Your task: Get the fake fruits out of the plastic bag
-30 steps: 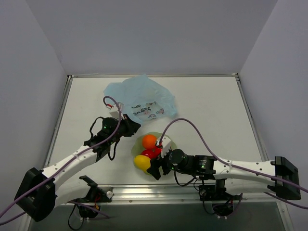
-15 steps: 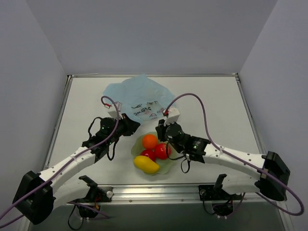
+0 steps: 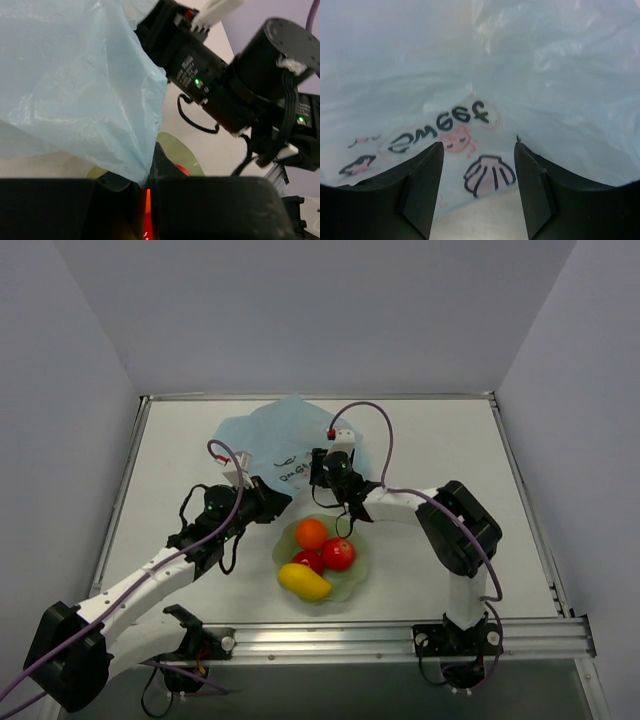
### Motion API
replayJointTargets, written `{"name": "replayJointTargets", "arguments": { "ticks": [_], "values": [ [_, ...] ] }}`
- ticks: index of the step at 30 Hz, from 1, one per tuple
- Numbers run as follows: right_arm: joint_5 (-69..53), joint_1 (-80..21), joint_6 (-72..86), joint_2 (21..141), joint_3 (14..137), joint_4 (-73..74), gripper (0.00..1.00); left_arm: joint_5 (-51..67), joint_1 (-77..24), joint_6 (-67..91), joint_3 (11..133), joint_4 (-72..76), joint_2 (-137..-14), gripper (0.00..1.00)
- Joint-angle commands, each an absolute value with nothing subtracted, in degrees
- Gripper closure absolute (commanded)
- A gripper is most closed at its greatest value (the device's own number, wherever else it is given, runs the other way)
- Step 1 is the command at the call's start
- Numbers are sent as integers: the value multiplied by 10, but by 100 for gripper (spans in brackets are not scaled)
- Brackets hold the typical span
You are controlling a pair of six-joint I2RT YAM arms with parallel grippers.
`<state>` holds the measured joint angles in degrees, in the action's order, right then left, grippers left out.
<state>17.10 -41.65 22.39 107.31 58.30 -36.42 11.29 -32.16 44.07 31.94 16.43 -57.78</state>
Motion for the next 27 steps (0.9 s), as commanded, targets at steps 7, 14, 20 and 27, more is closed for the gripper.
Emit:
{"name": "replayJointTargets", "arguments": {
  "ticks": [7,14,20,27],
  "values": [
    [142,-385,249,1200,722,-457,19,151,-319,465,303,192,-579,98],
    [173,-376,307,1278,812,-452,0,171,-319,472,306,189,-586,98],
    [172,-367,365,1358,916,-442,0,190,-321,475,309,181,-587,98],
    [105,-347,424,1455,1013,-494,22,191,-320,483,290,183,-581,98]
  ]
}}
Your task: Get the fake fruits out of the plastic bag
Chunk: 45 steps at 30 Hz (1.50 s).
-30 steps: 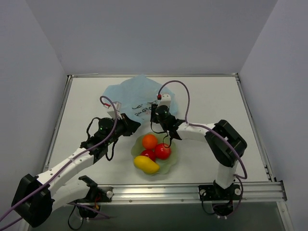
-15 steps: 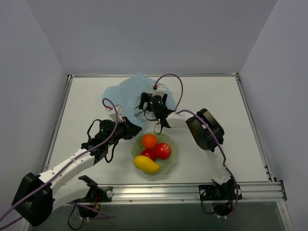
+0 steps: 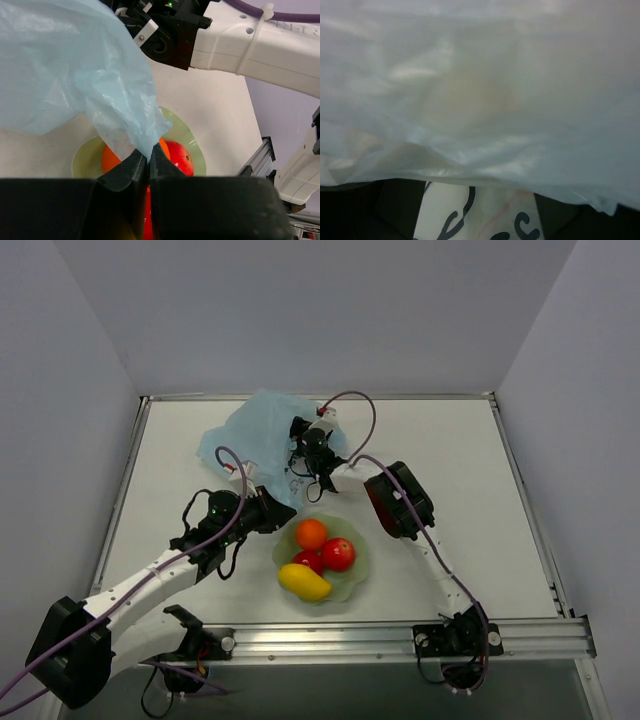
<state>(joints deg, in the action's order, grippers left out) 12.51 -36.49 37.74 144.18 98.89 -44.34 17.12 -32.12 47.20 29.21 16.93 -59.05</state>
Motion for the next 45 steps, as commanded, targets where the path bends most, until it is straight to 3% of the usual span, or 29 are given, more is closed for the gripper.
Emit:
{"name": "replayJointTargets", "arguments": {
  "ticks": [1,2,4,8,16,28,39,45],
  "values": [
    [102,-345,429,1455,1008,-507,32,189,-320,483,289,181,-579,98],
    [100,-345,426,1452,1001,-535,46,184,-319,481,289,178,-576,98],
    [99,-344,411,1431,964,-562,59,179,-318,476,291,170,-572,98],
    [77,-337,400,1359,868,-637,70,166,-316,462,304,158,-573,98],
    [42,-337,374,1182,584,-705,74,149,-309,445,330,149,-587,98],
    [60,-409,376,935,382,-600,75,147,-300,438,387,188,-649,98],
    [91,-482,347,606,295,-288,75,158,-293,438,406,231,-709,98],
    [27,-515,375,484,287,-72,75,181,-277,441,416,259,-744,98]
  ]
}}
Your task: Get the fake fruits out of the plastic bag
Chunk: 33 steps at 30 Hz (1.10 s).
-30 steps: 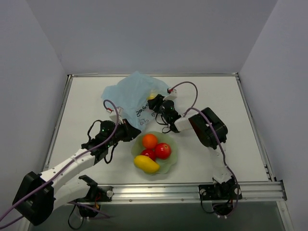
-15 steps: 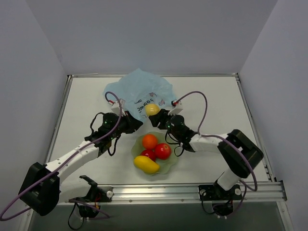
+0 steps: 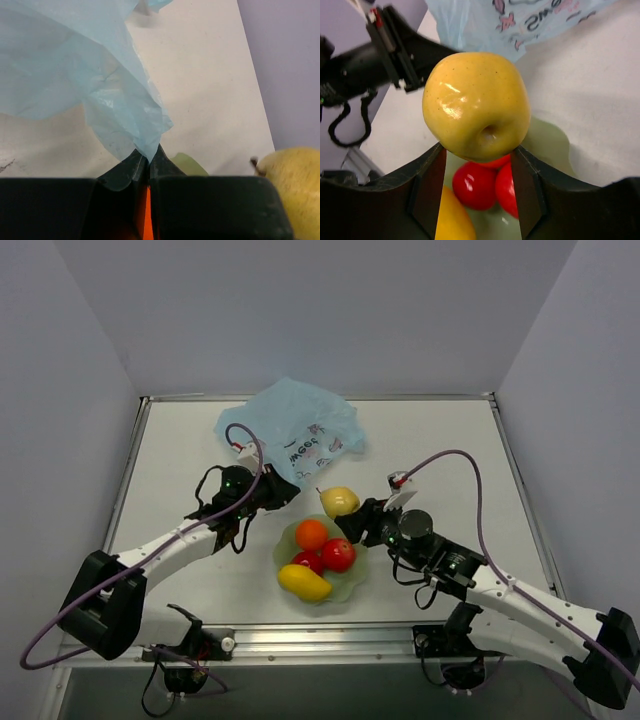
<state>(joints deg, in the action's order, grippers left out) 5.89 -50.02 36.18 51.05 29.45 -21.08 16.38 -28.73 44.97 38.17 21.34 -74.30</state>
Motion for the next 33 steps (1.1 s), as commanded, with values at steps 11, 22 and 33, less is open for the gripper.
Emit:
{"name": "replayJointTargets", "arguments": {
  "ticks": [11,22,33],
  "values": [
    [-2,-655,472,425,282,71,74,190,-273,441,417,263,-745,98],
    [107,-739,518,432,272,92,71,189,-273,434,410,254,-729,98],
    [161,-755,529,438,300,142,22,190,-274,438,403,258,-727,97]
  ]
}}
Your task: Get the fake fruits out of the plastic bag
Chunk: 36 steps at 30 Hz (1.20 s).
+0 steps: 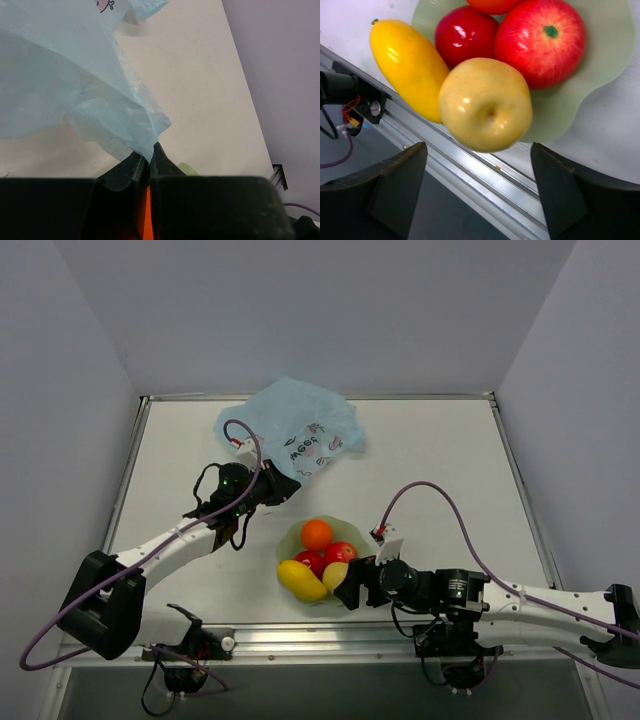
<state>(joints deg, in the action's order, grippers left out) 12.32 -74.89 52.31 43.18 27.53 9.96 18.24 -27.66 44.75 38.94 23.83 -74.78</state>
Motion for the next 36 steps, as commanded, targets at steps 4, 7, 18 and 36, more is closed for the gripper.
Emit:
{"name": "replayJointTargets", "arguments": {
  "ticks": [4,7,18,36],
  "values": [
    [187,-759,525,418,322,172,11,189,-274,438,403,257,-724,98],
    [200,-760,517,407,332,174,10,191,-275,439,402,257,-724,98],
    [381,-760,418,438,446,189,0,194,-276,436,388,212,-695,77],
    [675,-765,330,293,508,168,1,33,-282,318,511,-246,-390,6]
  ]
}}
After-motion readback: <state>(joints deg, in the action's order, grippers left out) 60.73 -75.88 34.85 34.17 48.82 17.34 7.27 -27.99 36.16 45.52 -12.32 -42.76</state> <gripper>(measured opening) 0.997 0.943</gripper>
